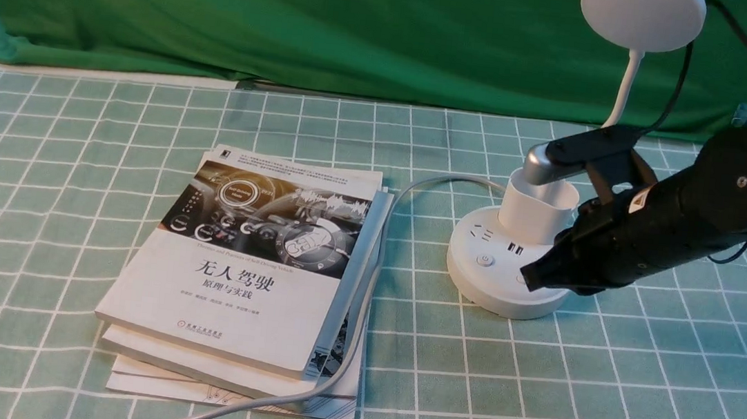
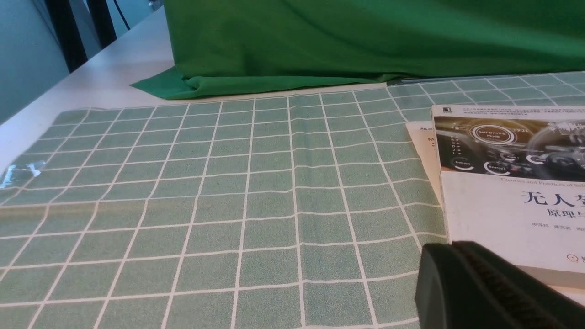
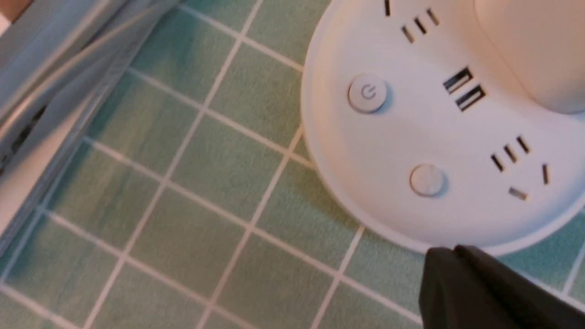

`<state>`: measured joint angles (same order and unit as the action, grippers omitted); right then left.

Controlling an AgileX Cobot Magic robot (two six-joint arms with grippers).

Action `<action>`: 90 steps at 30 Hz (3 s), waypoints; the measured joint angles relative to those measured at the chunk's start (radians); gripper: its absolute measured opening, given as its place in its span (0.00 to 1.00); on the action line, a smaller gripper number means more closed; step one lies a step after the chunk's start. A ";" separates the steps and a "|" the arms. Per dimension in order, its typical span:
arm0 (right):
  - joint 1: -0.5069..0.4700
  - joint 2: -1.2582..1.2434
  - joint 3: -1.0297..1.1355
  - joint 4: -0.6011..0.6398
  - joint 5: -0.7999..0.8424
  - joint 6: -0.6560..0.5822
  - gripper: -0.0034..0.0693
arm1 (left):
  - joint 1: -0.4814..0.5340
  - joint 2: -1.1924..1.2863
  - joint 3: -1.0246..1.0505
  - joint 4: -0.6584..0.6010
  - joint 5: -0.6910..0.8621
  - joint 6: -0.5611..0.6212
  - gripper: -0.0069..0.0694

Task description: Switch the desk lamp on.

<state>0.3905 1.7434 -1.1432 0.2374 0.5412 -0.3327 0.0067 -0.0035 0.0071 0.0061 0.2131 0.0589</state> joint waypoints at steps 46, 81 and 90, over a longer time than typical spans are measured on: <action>0.008 0.170 -0.041 -0.005 -0.138 0.000 0.10 | 0.000 0.000 0.000 0.000 0.000 0.000 0.12; -0.013 -1.015 0.560 -0.022 -0.184 0.101 0.15 | 0.000 0.000 0.000 0.000 0.000 0.000 0.12; -0.013 -1.267 0.711 -0.022 -0.321 0.100 0.19 | 0.000 0.000 0.000 0.000 0.000 0.000 0.12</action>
<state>0.3776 0.4761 -0.4327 0.2155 0.2198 -0.2323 0.0067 -0.0035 0.0071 0.0061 0.2131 0.0589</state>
